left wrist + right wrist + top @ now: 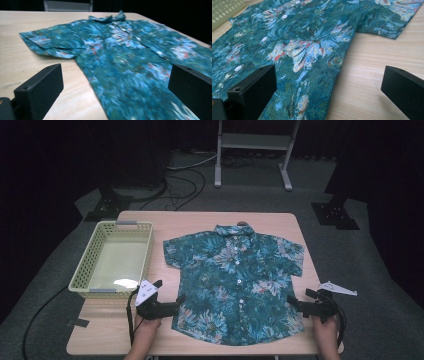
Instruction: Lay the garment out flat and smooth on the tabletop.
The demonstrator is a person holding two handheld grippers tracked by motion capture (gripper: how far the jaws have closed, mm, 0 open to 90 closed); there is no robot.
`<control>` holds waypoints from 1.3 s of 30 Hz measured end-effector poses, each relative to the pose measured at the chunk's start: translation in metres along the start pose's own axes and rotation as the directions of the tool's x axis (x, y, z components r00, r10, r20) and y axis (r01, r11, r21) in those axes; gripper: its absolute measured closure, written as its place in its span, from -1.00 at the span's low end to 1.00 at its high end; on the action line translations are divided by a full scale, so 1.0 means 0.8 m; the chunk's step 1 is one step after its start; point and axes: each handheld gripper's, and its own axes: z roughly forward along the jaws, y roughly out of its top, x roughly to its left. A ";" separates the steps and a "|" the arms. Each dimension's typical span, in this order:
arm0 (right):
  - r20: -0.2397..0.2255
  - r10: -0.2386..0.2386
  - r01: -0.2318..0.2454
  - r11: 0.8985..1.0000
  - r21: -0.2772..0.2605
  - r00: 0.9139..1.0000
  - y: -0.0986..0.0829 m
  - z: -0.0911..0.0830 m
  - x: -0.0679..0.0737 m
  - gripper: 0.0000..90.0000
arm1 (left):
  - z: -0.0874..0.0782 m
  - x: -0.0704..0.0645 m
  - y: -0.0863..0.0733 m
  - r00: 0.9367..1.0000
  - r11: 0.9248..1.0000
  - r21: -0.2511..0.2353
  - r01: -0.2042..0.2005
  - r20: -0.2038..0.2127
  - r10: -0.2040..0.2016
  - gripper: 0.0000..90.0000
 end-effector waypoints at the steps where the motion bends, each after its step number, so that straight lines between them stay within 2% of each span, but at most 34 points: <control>1: 0.001 -0.001 0.001 1.000 0.001 1.000 0.000 0.000 0.000 -1.00 | -0.003 -0.001 -0.002 1.000 1.000 0.000 -0.003 -0.001 0.003 -1.00; 4: 0.002 0.001 -0.001 1.000 -0.002 1.000 0.000 0.000 0.000 -1.00 | -0.012 -0.003 -0.009 1.000 1.000 0.009 -0.010 0.000 0.010 -1.00; 6: 0.000 0.006 -0.006 1.000 -0.003 1.000 0.000 0.000 0.000 -1.00 | -0.021 -0.004 -0.014 1.000 1.000 -0.007 -0.010 -0.022 0.010 -1.00; 10: 0.002 0.005 -0.005 1.000 0.000 1.000 0.000 0.000 0.000 -1.00 | -0.038 -0.004 -0.016 0.999 1.000 -0.029 -0.007 -0.038 0.006 -1.00; 16: 0.003 0.006 -0.006 1.000 -0.002 1.000 0.000 0.000 0.000 -1.00 | -0.057 -0.007 -0.017 0.998 0.998 -0.015 -0.053 -0.044 0.053 -1.00; 22: 0.006 0.006 -0.006 1.000 0.000 1.000 0.000 0.000 0.000 -1.00 | -0.078 0.005 -0.029 0.996 0.999 -0.018 -0.041 -0.081 0.039 -1.00; 25: 0.008 0.007 -0.007 1.000 0.000 1.000 0.000 0.000 0.000 -1.00 | -0.085 0.010 -0.033 0.997 0.999 -0.040 -0.015 -0.072 0.012 -1.00; 27: 0.009 0.007 -0.007 1.000 0.001 1.000 0.000 0.000 0.000 -1.00 | -0.090 0.014 -0.035 0.997 0.999 -0.051 -0.012 -0.072 0.008 -1.00; 29: 0.010 0.009 -0.009 1.000 0.000 1.000 0.000 0.000 0.000 -1.00 | -0.097 0.015 -0.036 0.996 0.996 -0.085 -0.024 -0.092 0.016 -1.00; 31: 0.010 0.012 -0.012 1.000 0.000 1.000 0.000 0.000 0.000 -1.00 | -0.102 0.017 -0.033 0.994 0.995 -0.091 -0.039 -0.104 0.030 -1.00; 34: 0.011 0.013 -0.013 1.000 0.000 1.000 0.000 0.000 0.000 -1.00 | -0.109 0.025 -0.035 0.993 0.992 -0.119 -0.034 -0.120 0.020 -1.00; 36: 0.011 0.014 -0.014 1.000 0.000 1.000 0.000 0.000 -0.001 -1.00 | -0.111 0.030 -0.036 0.989 0.994 -0.107 -0.025 -0.145 0.009 -1.00; 39: 0.012 0.017 -0.017 1.000 0.000 1.000 0.000 0.000 -0.001 -1.00 | -0.115 0.035 -0.038 0.987 0.992 -0.123 -0.021 -0.163 0.000 -1.00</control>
